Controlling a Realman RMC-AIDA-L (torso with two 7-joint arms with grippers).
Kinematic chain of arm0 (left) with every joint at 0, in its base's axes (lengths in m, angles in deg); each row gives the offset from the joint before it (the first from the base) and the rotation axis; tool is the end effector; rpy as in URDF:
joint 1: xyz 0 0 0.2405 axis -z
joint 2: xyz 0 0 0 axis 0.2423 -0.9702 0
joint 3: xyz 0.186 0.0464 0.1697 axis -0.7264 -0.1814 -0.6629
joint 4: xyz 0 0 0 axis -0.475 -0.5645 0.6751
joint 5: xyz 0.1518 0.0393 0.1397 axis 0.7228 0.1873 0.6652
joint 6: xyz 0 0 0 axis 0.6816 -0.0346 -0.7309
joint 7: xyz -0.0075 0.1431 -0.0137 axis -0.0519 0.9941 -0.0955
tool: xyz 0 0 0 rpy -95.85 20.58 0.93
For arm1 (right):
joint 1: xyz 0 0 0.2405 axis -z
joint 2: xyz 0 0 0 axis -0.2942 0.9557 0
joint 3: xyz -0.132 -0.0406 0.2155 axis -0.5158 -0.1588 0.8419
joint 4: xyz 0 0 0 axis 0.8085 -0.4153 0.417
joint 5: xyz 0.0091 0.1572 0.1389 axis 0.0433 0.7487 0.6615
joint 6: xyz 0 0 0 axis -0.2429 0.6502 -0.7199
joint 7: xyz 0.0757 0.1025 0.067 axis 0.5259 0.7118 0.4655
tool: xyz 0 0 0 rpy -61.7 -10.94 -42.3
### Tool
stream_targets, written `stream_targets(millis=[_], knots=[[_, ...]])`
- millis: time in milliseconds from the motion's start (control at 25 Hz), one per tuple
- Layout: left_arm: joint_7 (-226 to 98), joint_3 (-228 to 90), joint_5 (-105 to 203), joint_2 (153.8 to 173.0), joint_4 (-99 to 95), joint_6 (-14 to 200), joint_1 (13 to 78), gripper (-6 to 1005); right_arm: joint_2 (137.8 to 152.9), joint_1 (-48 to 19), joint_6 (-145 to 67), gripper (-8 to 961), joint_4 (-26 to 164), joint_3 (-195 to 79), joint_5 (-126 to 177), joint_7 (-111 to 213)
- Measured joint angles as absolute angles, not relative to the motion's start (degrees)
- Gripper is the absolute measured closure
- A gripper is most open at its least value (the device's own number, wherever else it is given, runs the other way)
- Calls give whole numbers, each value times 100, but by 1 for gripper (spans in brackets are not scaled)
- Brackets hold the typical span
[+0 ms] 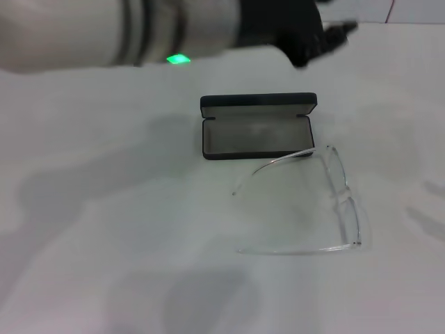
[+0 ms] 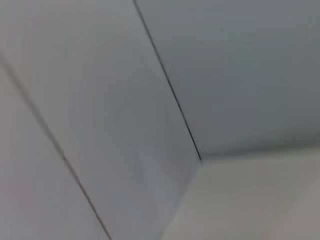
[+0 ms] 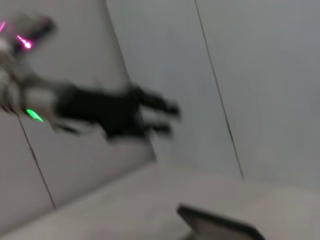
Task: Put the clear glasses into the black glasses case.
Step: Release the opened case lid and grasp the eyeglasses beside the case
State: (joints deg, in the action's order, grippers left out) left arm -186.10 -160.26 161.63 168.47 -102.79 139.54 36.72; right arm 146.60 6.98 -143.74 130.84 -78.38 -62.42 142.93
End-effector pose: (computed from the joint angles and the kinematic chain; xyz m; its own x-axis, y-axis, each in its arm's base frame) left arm -0.0358 0.3289 0.0018 0.9513 -0.1611 0.2627 0.0067 -0.8414 -0.5404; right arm 0.3010 0.2299 0.1481 0.7161 -0.3188 -0.6210 -0.5611 -0.7920 -0.2406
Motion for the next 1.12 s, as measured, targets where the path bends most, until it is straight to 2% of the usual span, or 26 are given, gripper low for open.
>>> stream_targets(millis=[280,520,760,1000,1040,1120], knots=[[-16792,-13906,12850,16832,-9556,15222,3112,604,14633,-65,-13945,350,14387,-8454,-7319,16360],[-15932,-12985,12066,16830,-8704,16096,2922,613,14608,-931,-13537,357,14915,-9321,-8315,18354],[-14821,-12906,11800,16829,-7939,16315,2895,624,14729,-1613,-13327,371,14780,-10073,-9101,19637],[-14224,-12933,11761,16830,-7659,16351,2900,632,14775,-2385,-13137,384,14093,-10797,-9701,20320],[-14159,-12933,11759,16830,-7616,16353,2903,633,14791,-2816,-13155,386,13620,-11005,-10100,20523],[-14015,-12935,11753,16829,-7500,16358,2919,636,14798,-3042,-13150,391,13323,-11151,-10299,20588]])
